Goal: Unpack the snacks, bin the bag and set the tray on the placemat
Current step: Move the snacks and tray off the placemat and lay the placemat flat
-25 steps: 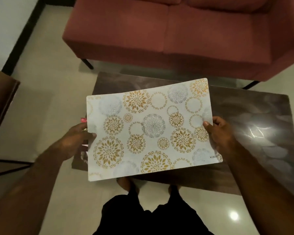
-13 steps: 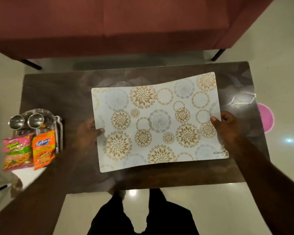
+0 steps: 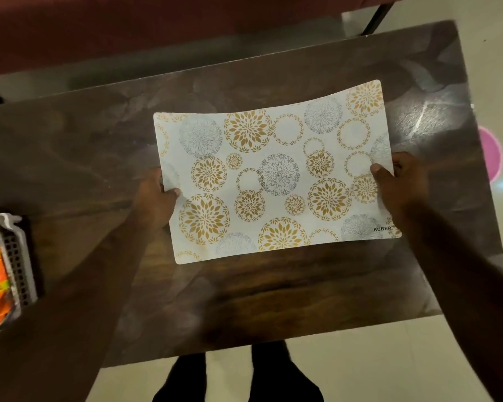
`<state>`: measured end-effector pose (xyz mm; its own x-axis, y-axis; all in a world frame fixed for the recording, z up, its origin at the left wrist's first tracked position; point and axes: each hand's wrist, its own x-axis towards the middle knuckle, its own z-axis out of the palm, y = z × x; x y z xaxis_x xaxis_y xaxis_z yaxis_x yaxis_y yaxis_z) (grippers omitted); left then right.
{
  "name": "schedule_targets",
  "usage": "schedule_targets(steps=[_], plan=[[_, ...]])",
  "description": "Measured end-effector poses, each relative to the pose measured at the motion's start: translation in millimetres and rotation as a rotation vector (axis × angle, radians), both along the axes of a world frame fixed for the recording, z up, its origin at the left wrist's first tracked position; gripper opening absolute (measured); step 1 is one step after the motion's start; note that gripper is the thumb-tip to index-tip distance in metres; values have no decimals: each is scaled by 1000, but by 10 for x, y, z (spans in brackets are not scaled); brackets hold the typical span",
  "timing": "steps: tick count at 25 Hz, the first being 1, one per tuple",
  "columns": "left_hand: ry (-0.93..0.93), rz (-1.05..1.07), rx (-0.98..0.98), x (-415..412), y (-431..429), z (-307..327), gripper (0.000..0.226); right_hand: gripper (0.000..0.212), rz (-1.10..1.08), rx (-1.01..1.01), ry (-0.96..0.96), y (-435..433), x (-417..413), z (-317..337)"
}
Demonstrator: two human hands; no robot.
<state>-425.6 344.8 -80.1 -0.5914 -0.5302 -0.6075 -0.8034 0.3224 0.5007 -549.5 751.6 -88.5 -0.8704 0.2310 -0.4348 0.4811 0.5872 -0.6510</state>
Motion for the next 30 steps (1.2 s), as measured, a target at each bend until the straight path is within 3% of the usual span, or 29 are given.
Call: schedule_targets(steps=[10,16,21,25,30], plan=[[-110,-224,-205,-149,68,-128,53,46,132,379,76,-57,-55,-221],[-148,-342,-260,-175,190,-106,76,58,201,456,107,-5,-64,-246],[-99,-642,-532,-146,302,-17,95,71,371,504,162,-120,-14,-170],[-196,-752,-404,-168,314,-99,113,85,556,494,59,-273,17,-220],[-174,-751,-392,-144,325,-96,110,84,595,495,2,-335,18,-284]])
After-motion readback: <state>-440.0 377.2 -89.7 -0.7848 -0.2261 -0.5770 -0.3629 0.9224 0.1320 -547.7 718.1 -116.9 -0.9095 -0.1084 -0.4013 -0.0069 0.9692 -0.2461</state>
